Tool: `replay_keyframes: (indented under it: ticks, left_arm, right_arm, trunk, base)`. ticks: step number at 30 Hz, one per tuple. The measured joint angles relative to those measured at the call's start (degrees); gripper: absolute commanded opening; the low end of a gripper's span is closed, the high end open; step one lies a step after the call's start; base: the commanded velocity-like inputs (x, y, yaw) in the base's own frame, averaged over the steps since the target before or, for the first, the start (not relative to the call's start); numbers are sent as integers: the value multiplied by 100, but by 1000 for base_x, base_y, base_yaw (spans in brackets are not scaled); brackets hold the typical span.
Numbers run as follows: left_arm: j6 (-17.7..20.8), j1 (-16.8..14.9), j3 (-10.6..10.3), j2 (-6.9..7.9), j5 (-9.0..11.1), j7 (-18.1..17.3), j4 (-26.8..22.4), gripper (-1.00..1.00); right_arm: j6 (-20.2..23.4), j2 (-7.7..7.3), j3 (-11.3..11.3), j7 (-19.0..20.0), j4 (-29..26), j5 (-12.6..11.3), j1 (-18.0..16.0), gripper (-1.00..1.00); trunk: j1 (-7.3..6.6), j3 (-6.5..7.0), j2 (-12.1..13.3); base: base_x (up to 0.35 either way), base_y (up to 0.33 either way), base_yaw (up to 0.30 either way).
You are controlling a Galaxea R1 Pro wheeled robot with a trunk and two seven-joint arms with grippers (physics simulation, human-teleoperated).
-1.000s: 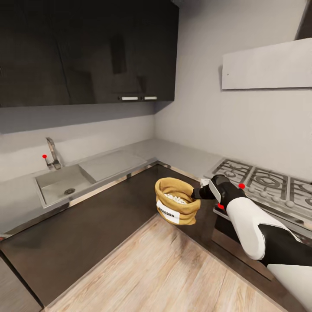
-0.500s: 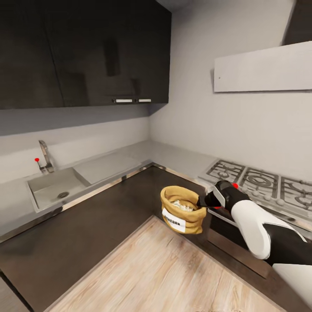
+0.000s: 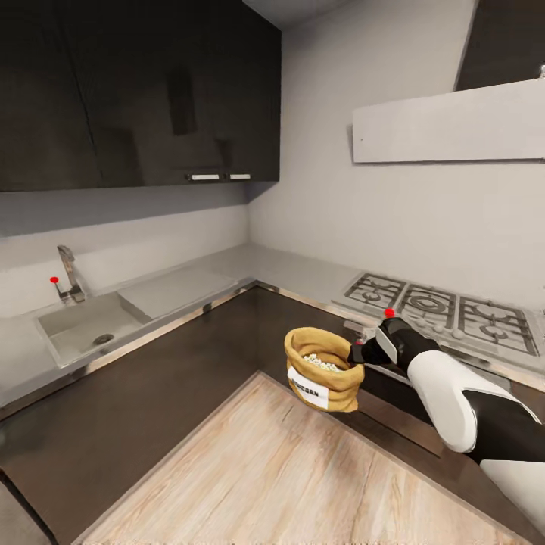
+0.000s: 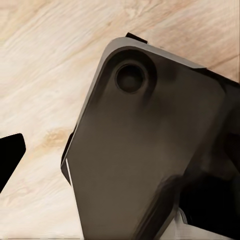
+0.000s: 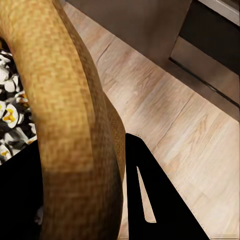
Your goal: In the kitchen, take the popcorn bag from the countertop, put it into the microwave, and heat it until the popcorn is cooked so the cooked popcorn ends up inside the bag.
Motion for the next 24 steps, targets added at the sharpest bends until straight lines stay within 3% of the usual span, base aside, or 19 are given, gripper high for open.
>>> replay_keyframes:
  ticks: [7,13,24]
  left_arm:
    - [28,0,-1,0,0,-7,1,100]
    - [32,0,0,0,0,-18,0,100]
    - [32,0,0,0,0,-19,0,100]
  right_arm:
    - [-13,0,-8,-22,-41,0,0,-100]
    - [-14,-134,-2,-17,-94,-1,0,-100]
    - [-12,-157,2,25,-44,5,0,-100]
  trunk:
    - [1,0,-1]
    - [0,0,0]
    - [0,0,0]
  base:
    - [-339,94,0]
    - [-349,4,0]
    - [-349,0,0]
